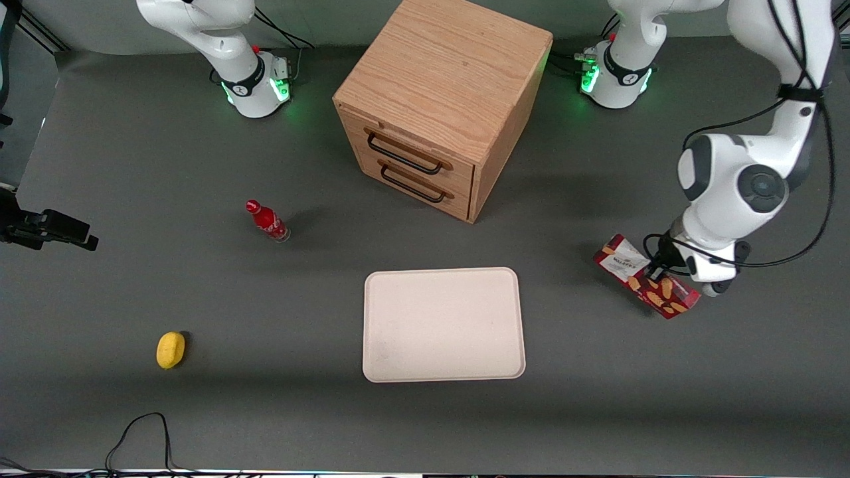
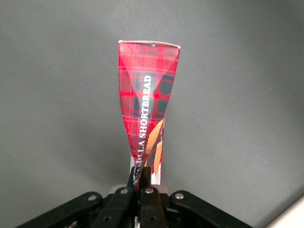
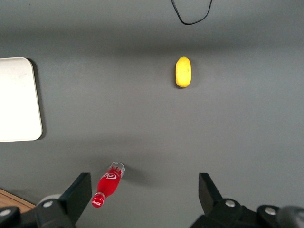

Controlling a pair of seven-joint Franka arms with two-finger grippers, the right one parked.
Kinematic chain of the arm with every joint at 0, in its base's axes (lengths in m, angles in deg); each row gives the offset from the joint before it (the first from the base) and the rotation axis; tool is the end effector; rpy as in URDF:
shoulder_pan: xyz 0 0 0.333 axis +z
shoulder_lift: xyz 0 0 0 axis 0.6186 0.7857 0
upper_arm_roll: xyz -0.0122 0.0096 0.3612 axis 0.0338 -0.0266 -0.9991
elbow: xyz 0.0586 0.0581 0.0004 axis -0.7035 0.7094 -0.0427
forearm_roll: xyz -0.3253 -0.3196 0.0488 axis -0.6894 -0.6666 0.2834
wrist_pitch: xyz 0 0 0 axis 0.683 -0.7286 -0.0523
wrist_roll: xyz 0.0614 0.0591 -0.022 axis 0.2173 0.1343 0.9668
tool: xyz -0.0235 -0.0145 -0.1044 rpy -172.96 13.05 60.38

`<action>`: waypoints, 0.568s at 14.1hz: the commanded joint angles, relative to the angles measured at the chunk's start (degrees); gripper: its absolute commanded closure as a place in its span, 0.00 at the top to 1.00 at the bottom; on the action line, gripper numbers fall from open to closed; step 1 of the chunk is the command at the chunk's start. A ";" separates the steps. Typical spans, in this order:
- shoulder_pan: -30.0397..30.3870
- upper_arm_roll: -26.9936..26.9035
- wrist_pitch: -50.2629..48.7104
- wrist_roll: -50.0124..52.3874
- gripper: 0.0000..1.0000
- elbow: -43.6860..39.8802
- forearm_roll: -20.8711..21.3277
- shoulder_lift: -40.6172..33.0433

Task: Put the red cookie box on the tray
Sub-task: 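Close the left gripper on the cookie box's end, then lift the cookie box upright and carry it toward the white tray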

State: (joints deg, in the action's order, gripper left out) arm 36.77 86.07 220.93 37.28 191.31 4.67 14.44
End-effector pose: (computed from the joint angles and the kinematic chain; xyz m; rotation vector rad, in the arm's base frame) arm 0.6454 -0.0507 0.3390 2.8109 1.2971 0.0496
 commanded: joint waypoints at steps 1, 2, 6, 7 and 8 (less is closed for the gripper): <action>0.21 -0.45 -17.63 -0.50 0.00 -12.40 0.04 -3.18; 0.21 -0.46 -22.74 -0.59 0.00 -17.05 0.12 -3.09; 0.12 -0.37 -39.53 -0.67 0.00 -33.32 0.56 -3.09; 0.21 -0.37 -42.53 -0.67 0.00 -36.93 0.56 -3.00; 0.12 -0.37 -44.65 -0.59 0.00 -39.40 0.56 -2.83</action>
State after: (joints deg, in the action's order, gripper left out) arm 37.08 85.81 181.89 37.27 159.56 4.81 9.84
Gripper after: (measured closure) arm 0.974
